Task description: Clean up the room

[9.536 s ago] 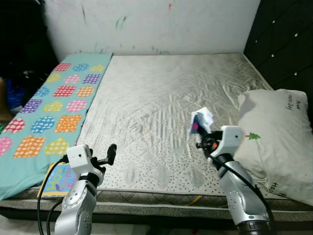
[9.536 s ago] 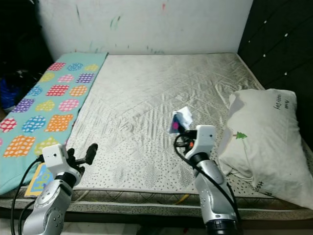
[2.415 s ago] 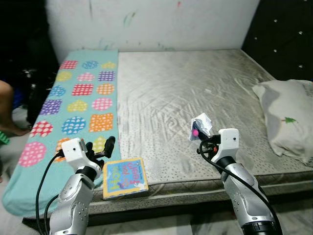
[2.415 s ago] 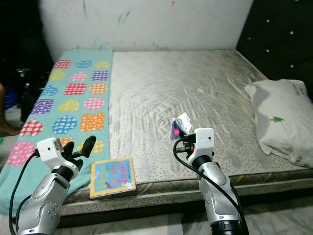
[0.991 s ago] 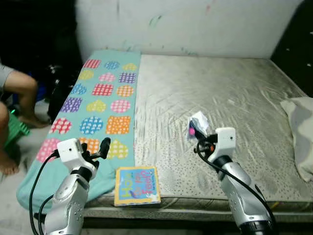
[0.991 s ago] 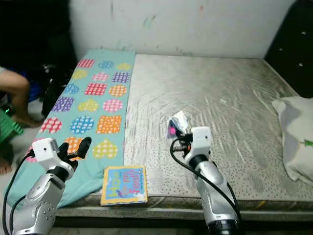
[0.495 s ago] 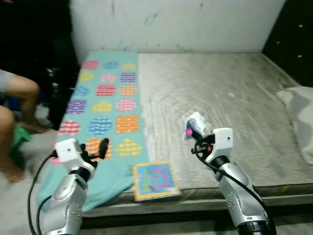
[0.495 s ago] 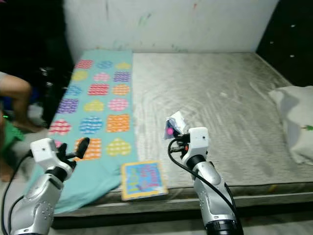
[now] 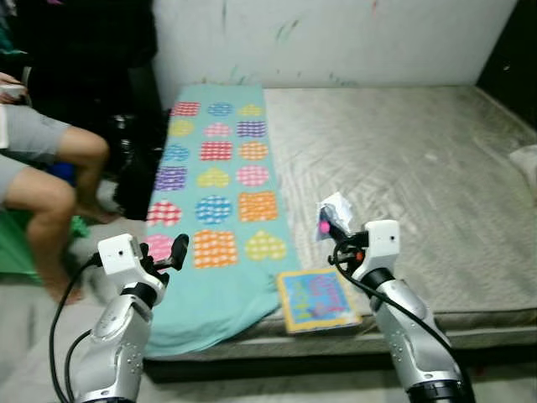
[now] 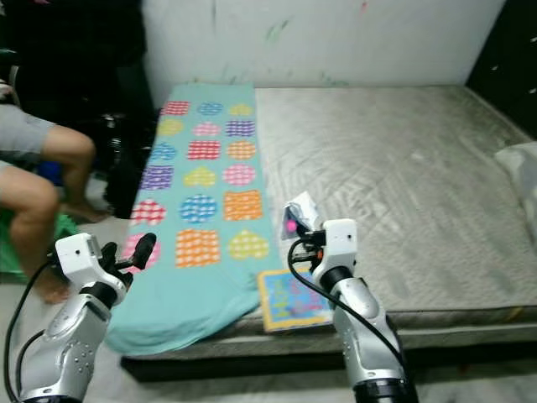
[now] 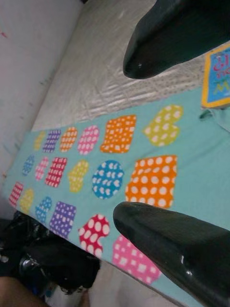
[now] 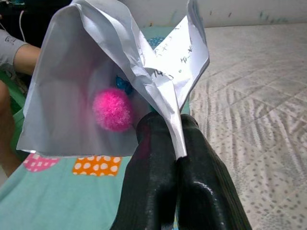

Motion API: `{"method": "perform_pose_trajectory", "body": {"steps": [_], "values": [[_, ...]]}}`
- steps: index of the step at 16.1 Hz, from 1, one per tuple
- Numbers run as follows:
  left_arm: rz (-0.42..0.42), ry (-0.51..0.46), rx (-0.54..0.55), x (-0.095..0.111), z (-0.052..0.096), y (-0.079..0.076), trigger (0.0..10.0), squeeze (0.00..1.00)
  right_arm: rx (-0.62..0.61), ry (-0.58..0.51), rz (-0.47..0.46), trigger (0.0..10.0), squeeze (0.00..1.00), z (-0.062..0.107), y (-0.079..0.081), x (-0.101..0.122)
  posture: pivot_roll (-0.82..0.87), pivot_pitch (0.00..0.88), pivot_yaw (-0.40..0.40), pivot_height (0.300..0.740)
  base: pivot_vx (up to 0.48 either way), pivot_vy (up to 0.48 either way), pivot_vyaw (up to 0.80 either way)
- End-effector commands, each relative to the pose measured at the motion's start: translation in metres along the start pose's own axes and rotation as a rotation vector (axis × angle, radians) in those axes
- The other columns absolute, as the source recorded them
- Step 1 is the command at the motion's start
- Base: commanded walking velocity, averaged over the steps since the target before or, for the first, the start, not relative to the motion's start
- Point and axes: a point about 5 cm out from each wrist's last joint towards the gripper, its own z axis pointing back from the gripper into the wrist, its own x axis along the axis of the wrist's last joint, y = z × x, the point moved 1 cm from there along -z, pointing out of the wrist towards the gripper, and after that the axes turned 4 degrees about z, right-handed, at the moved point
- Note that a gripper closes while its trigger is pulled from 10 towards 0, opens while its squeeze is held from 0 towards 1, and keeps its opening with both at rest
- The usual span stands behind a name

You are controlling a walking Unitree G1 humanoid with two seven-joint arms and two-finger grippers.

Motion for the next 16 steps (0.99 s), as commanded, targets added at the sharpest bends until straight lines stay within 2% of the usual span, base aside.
{"method": "perform_pose_trajectory", "body": {"steps": [1, 2, 5, 8, 13, 14, 16], "values": [[-0.002, 0.015, -0.009, -0.004, -0.001, -0.005, 10.0, 0.0, -0.014, -0.011, -0.004, 10.0, 0.0, 0.003, -0.007, 0.002, -0.16, 0.017, 0.005, 0.74, 0.0, 0.48, 0.0], [-0.003, 0.011, -0.007, -0.004, -0.001, -0.005, 10.0, 0.0, -0.008, -0.013, -0.004, 10.0, 0.0, 0.002, -0.006, 0.002, -0.16, 0.019, 0.005, 0.74, 0.0, 0.48, 0.0], [-0.007, -0.004, -0.01, -0.002, 0.0, -0.005, 10.0, 0.0, -0.008, -0.019, 0.004, 10.0, 0.0, 0.0, -0.004, 0.004, -0.16, 0.019, 0.005, 0.74, 0.0, 0.0, 0.0], [-0.013, -0.007, -0.009, -0.001, 0.0, -0.005, 10.0, 0.0, 0.045, -0.037, -0.008, 10.0, 0.0, 0.001, 0.002, 0.007, -0.16, 0.019, 0.006, 0.74, 0.0, 0.0, 0.0], [-0.022, -0.016, -0.003, 0.0, 0.0, -0.005, 10.0, 0.0, 0.042, -0.032, 0.008, 10.0, 0.0, 0.001, 0.002, 0.006, -0.16, 0.017, 0.006, 0.74, 0.0, 0.0, 0.78], [-0.055, -0.054, 0.005, 0.007, 0.0, -0.005, 10.0, 0.0, 0.043, -0.035, 0.01, 10.0, 0.0, 0.001, 0.003, 0.006, -0.16, 0.018, 0.006, 0.74, 0.0, 0.0, 0.79], [-0.088, -0.066, -0.002, 0.01, 0.0, -0.006, 10.0, 0.0, 0.05, -0.049, 0.018, 10.0, 0.0, 0.001, 0.004, 0.009, -0.16, 0.017, 0.004, 0.74, 0.0, 0.0, 0.79]]}}
